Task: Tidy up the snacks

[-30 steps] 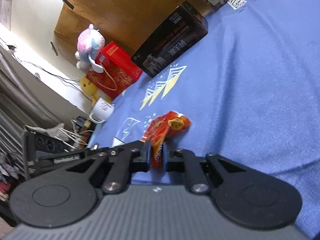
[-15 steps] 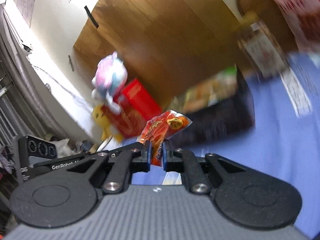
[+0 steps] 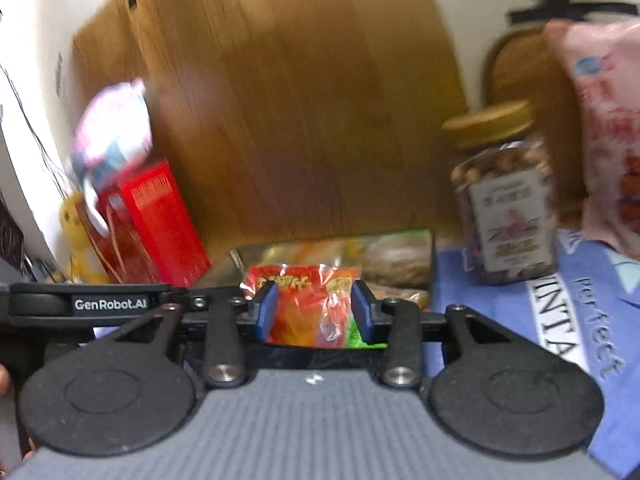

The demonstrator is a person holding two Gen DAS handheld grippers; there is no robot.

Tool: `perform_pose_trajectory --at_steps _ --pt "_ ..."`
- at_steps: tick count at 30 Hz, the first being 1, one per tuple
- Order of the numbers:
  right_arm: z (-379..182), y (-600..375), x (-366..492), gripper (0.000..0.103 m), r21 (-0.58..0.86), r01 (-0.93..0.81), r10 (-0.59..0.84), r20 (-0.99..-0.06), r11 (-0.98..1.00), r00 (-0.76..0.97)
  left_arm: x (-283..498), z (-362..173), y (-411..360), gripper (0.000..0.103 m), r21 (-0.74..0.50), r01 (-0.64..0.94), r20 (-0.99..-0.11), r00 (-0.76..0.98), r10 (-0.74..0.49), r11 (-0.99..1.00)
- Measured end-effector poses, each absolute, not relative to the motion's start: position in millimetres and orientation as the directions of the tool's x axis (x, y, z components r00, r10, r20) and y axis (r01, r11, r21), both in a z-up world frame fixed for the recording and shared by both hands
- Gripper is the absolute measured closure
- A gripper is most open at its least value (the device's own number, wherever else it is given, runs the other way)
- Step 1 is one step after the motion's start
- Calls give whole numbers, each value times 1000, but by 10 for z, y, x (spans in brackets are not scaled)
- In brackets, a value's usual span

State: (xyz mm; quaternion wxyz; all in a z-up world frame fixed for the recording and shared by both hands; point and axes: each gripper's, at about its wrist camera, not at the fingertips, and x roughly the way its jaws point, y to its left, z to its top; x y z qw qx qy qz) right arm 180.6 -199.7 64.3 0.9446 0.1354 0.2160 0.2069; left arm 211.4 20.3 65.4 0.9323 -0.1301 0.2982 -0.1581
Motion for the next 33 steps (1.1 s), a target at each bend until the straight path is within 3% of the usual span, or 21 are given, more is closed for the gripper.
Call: perform_pose_trajectory --at_steps 5,10,13,18,20,23,27,33 --pt "560 -2181 1141 59 391 -315 446 -311 865 839 1575 801 268 69 -319 261 -466 794 -391 911" --pt "307 -2304 553 59 499 -242 455 -365 832 812 972 747 28 61 -251 291 -501 777 -381 923" --pt "167 -2308 198 56 535 -193 450 -406 822 795 714 628 -76 47 -220 271 -549 760 -349 937" --pt "80 -2272 -203 50 571 -124 434 -447 811 782 369 475 -213 34 -144 254 -584 759 -289 957" --pt "88 -2228 -343 45 561 -126 428 -447 818 785 235 470 -222 14 -130 241 -571 775 -271 962" --pt "115 -2153 -488 33 523 -140 410 -446 841 796 93 496 -239 12 -97 226 -551 799 -242 969" --pt "114 -2098 -550 30 520 -155 424 -451 840 785 12 516 -245 12 -78 229 -559 796 -232 970" --pt "141 -2089 -639 16 502 -149 404 -449 852 797 -92 483 -227 7 -59 197 -578 793 -194 979"
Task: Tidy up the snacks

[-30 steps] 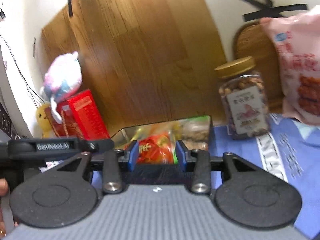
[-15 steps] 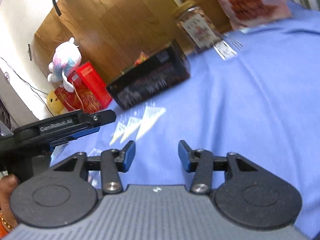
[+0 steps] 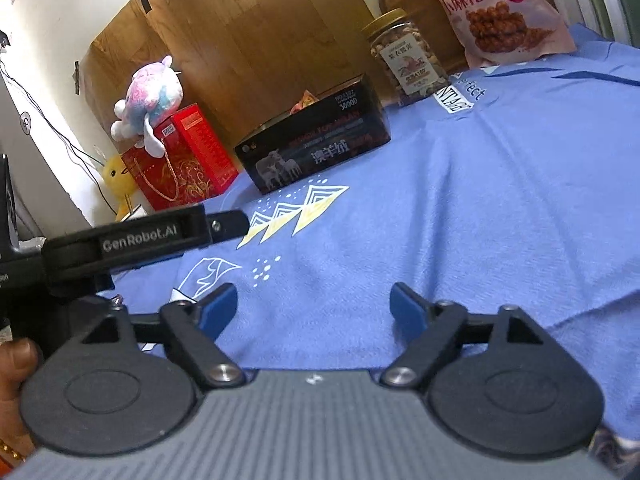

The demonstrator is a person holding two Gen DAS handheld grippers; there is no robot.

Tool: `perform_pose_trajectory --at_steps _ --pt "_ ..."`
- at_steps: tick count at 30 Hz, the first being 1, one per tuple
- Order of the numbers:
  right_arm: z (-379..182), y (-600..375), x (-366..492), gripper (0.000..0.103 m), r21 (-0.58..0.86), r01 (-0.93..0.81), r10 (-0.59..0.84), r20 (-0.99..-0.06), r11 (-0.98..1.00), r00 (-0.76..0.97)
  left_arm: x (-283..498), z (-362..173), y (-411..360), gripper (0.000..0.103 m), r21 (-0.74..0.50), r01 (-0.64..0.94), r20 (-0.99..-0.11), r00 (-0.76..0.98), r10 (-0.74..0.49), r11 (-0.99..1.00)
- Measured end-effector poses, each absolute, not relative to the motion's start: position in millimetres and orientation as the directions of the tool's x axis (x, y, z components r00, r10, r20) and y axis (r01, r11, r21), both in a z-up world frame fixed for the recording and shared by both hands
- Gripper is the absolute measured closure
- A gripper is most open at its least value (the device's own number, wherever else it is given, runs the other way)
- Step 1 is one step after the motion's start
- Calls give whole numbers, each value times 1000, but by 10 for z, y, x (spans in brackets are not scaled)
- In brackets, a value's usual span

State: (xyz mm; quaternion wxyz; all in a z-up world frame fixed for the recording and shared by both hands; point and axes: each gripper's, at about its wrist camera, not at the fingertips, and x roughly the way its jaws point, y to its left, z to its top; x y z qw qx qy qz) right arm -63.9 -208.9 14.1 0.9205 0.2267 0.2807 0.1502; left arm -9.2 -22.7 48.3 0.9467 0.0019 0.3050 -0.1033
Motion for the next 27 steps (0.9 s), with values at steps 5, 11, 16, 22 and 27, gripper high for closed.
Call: perform_pose_trajectory --at_steps 5,11,16,22,27 --pt "127 -2109 -682 13 509 -131 393 -450 851 802 -164 433 -219 0 -52 178 -591 788 -174 983" --pt "112 -2142 -711 12 518 -113 383 -451 848 806 -224 384 -199 0 -62 153 -613 774 -158 986" --pt "100 -2148 -725 7 525 -104 384 -458 844 801 -247 328 -186 0 -65 129 -636 759 -140 990" --pt "99 -2151 -755 5 528 -102 383 -458 843 802 -262 296 -179 0 -11 89 -643 762 -75 996" --pt "77 -2181 -763 5 536 -83 374 -461 840 805 -311 322 -162 0 27 61 -615 788 -31 998"
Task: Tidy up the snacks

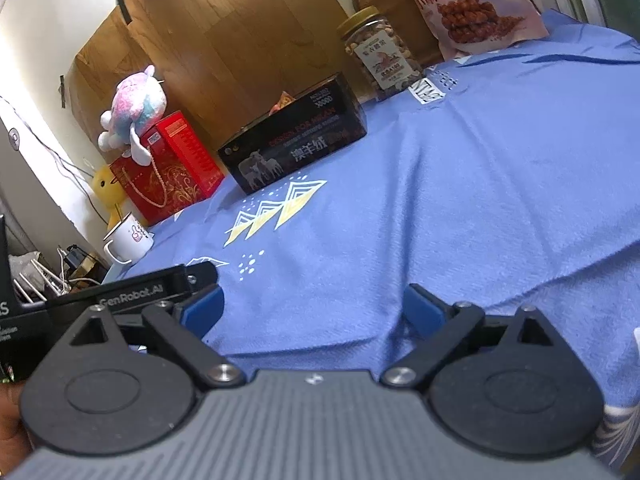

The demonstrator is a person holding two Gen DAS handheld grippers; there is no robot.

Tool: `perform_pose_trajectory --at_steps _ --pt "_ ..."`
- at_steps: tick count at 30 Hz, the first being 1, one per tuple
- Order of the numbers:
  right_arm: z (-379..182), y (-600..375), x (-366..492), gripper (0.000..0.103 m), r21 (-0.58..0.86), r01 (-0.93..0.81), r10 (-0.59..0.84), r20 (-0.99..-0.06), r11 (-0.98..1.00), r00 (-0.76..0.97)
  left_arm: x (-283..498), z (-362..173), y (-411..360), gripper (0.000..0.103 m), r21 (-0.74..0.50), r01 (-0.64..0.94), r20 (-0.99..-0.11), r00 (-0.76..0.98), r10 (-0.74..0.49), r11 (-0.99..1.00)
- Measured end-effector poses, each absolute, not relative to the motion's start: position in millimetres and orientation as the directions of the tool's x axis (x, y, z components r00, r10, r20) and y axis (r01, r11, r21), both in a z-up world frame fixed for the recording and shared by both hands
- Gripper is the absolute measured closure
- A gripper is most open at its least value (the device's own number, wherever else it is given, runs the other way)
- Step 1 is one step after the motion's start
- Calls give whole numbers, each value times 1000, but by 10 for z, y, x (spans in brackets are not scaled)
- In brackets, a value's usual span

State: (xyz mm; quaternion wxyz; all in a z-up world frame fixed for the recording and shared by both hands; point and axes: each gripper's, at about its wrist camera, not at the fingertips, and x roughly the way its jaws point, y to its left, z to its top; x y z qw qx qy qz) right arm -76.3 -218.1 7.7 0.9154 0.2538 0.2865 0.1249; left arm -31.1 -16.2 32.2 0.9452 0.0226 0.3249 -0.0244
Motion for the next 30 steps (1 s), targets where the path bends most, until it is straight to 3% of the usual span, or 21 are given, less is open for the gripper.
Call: perform_pose_trajectory --at_steps 14,30 --pt "58 -2190 -781 5 552 -73 372 -453 831 810 -331 246 -189 0 99 32 -651 758 40 995" --pt "53 -2198 -764 5 559 -80 380 -446 825 810 -306 186 -217 0 94 54 -700 713 27 994"
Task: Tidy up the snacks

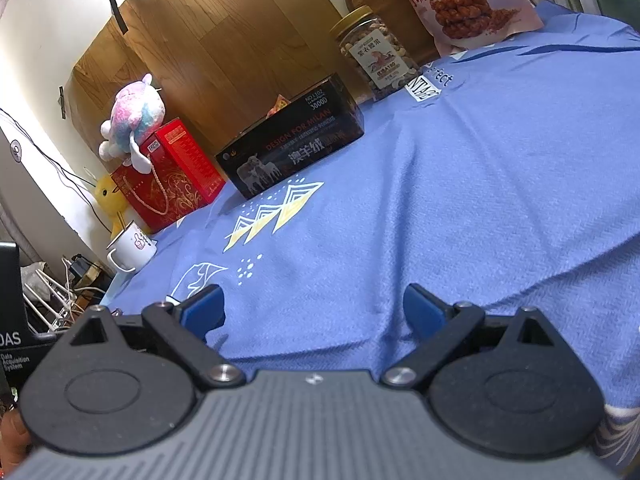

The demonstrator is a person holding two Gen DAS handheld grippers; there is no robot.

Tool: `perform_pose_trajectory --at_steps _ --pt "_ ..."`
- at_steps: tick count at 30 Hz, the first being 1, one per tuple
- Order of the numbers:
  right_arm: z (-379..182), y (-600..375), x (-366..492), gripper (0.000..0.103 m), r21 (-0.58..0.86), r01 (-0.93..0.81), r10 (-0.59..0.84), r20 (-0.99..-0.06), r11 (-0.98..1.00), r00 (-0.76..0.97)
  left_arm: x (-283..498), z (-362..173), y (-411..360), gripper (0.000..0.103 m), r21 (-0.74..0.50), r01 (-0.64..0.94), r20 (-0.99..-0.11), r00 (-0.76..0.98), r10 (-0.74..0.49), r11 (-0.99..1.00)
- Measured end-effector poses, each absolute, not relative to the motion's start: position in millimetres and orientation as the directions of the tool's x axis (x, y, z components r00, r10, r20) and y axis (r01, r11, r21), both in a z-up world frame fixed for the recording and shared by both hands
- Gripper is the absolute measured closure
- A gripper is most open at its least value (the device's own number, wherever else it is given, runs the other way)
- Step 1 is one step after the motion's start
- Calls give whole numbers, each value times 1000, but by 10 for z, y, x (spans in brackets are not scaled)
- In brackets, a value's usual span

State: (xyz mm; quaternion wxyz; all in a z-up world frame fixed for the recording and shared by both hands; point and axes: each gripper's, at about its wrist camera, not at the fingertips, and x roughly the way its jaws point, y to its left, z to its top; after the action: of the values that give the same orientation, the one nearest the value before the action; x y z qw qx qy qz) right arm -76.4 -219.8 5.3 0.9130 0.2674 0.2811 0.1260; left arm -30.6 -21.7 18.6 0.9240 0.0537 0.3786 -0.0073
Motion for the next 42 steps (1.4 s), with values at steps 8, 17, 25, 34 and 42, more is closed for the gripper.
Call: perform_pose_trajectory --at_steps 8,17,25,34,42 --pt "51 -2198 -752 5 558 -82 381 -445 826 811 -270 156 -218 0 101 65 -706 708 26 993" --pt "49 -2198 -745 5 557 -82 381 -445 826 810 -268 151 -207 0 79 82 -712 702 -2 993" --pt "50 -2195 -734 5 553 -83 381 -449 829 808 -282 165 -180 0 64 75 -711 703 -8 995" --pt "55 -2178 -724 5 546 -88 381 -452 833 806 -293 173 -169 0 69 72 -709 706 -2 995" --pt "52 -2179 -723 5 547 -88 382 -452 832 806 -284 148 -140 0 70 66 -715 699 4 995"
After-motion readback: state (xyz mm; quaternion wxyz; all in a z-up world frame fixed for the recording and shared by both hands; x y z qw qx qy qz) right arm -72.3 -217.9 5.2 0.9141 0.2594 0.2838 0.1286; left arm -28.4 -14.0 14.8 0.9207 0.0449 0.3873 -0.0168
